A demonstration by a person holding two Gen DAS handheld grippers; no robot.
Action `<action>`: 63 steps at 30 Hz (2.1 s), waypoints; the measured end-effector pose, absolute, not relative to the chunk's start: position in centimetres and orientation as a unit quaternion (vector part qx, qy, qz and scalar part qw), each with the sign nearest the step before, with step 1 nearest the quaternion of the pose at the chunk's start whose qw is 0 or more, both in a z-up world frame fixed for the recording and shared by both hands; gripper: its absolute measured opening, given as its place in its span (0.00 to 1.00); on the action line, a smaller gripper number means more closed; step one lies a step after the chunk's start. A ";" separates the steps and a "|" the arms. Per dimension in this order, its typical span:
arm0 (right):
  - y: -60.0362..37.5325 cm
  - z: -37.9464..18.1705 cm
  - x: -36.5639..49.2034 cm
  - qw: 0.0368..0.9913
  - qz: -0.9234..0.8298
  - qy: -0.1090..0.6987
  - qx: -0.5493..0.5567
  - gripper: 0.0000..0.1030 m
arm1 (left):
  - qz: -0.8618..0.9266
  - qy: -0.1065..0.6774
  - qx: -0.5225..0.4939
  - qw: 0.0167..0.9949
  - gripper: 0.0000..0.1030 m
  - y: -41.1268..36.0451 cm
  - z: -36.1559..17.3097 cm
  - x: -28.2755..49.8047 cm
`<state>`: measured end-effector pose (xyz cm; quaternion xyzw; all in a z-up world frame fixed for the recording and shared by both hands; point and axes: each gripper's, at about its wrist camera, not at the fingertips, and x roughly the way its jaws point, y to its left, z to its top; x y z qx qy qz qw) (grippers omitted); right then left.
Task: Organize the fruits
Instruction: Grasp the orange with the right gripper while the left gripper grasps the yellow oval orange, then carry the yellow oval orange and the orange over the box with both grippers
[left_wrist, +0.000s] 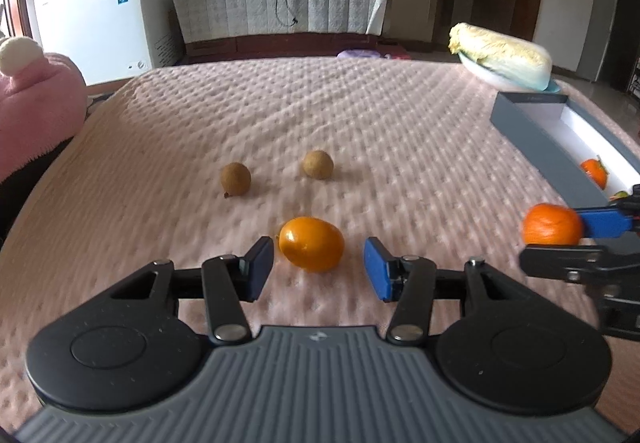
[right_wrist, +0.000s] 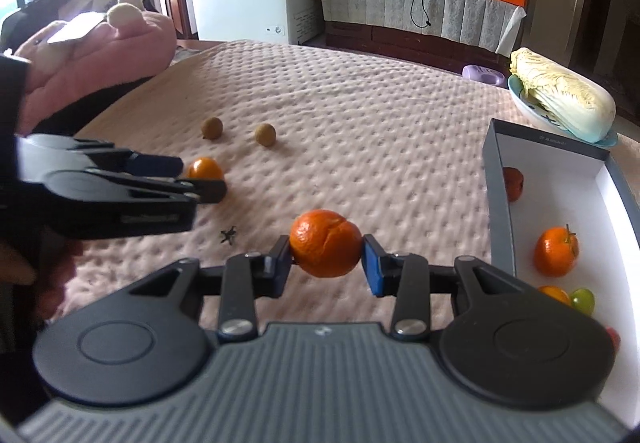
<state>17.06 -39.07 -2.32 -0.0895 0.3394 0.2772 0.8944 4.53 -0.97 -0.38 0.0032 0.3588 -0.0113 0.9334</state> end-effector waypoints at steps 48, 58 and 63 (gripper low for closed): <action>-41.4 0.0 16.1 0.908 0.278 0.307 -0.070 0.39 | -0.034 0.327 0.009 0.944 0.42 -5.0 2.9 4.0; -44.0 0.8 16.0 0.918 0.260 0.295 -0.059 0.39 | -0.060 0.319 0.014 0.946 0.42 -8.0 3.5 4.6; -45.8 1.0 16.2 0.923 0.242 0.293 -0.052 0.39 | -0.076 0.312 0.017 0.947 0.42 -10.0 3.9 4.7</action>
